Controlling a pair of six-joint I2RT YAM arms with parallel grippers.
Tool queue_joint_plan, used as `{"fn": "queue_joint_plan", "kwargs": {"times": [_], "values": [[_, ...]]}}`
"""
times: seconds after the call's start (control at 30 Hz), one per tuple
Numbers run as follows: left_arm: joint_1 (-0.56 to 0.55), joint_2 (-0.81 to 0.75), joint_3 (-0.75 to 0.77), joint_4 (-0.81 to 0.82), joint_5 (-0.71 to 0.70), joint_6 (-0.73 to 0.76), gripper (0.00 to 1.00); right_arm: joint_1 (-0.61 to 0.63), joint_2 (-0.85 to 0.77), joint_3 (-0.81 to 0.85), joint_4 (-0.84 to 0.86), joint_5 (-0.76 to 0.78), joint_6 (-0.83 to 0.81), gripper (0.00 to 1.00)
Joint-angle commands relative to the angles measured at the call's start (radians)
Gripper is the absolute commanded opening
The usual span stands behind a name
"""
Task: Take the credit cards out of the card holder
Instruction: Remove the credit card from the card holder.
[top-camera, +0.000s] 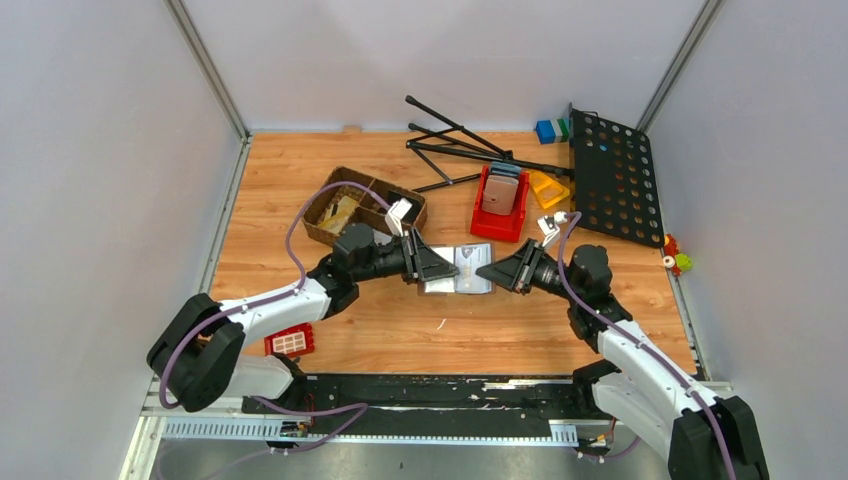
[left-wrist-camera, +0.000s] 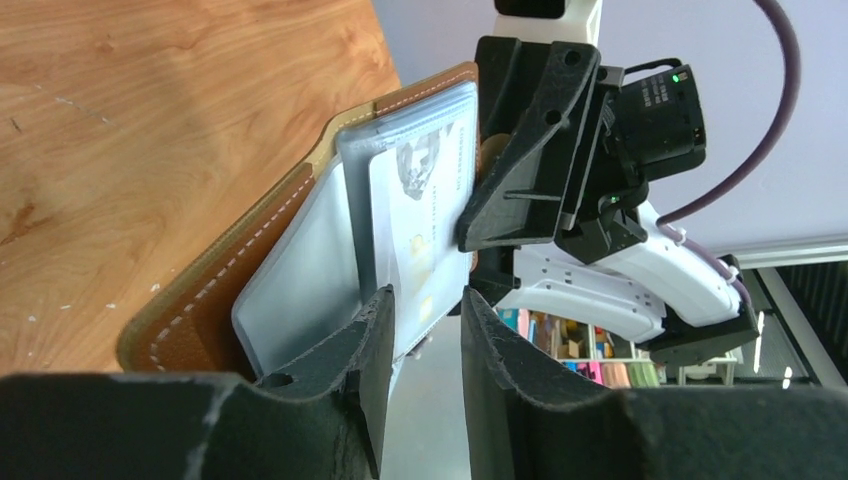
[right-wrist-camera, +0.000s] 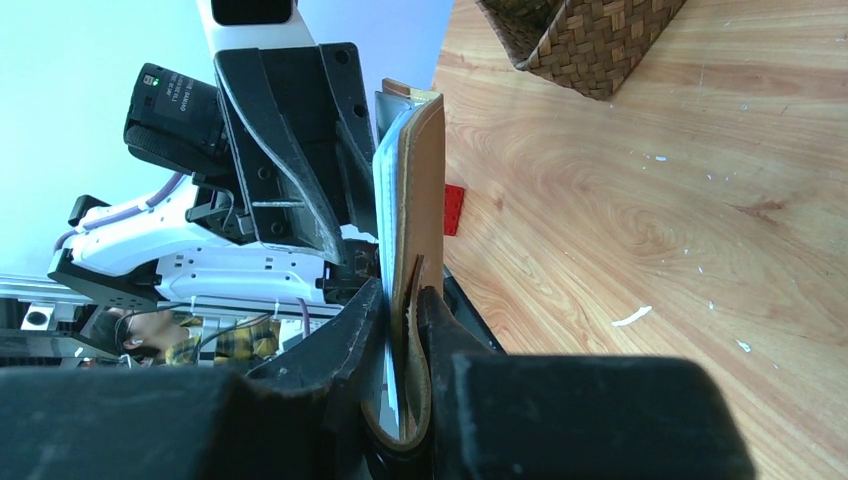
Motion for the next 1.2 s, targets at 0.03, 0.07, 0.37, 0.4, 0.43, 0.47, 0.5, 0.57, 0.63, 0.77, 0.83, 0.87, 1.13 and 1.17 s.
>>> {"fn": "queue_joint_plan", "kwargs": {"times": [0.03,0.07,0.37,0.4,0.43,0.47,0.5,0.57,0.63,0.77,0.83,0.87,1.13,1.17], "values": [[0.001,-0.038,0.027,-0.123,0.003,0.097,0.41,0.000,-0.003,-0.003,0.100,-0.022,0.036,0.00],[0.001,-0.045,0.031,-0.143,-0.003,0.107,0.42,-0.001,-0.002,-0.003,0.101,-0.022,0.036,0.00],[0.001,-0.012,0.025,-0.033,0.054,0.046,0.38,0.001,0.014,-0.008,0.121,-0.028,0.048,0.00],[0.001,-0.002,0.021,0.004,0.071,0.025,0.36,0.001,0.019,-0.010,0.128,-0.031,0.053,0.00],[0.000,0.004,0.017,0.023,0.085,0.007,0.36,0.001,0.020,-0.009,0.133,-0.033,0.056,0.00],[0.001,0.017,0.015,0.057,0.098,-0.010,0.35,0.000,0.024,-0.010,0.139,-0.035,0.060,0.00],[0.000,0.023,0.013,0.077,0.108,-0.023,0.35,0.000,0.026,-0.012,0.145,-0.038,0.064,0.00],[0.001,0.028,0.011,0.100,0.121,-0.043,0.35,0.000,0.030,-0.015,0.158,-0.043,0.074,0.00],[0.001,0.017,0.016,0.065,0.117,-0.033,0.35,0.000,0.030,-0.015,0.162,-0.044,0.077,0.00],[0.001,-0.030,0.058,-0.160,0.060,0.100,0.39,0.000,0.021,-0.014,0.156,-0.042,0.074,0.00],[0.000,-0.043,0.064,-0.201,0.045,0.117,0.40,0.000,0.023,-0.014,0.154,-0.041,0.074,0.00],[0.001,-0.041,0.060,-0.169,0.056,0.102,0.39,0.000,0.025,-0.014,0.154,-0.042,0.073,0.00],[0.000,0.008,0.024,0.061,0.150,-0.040,0.33,0.000,0.043,-0.014,0.192,-0.058,0.099,0.00],[0.000,0.008,0.021,0.081,0.157,-0.052,0.32,0.000,0.043,-0.015,0.190,-0.057,0.098,0.00]]}}
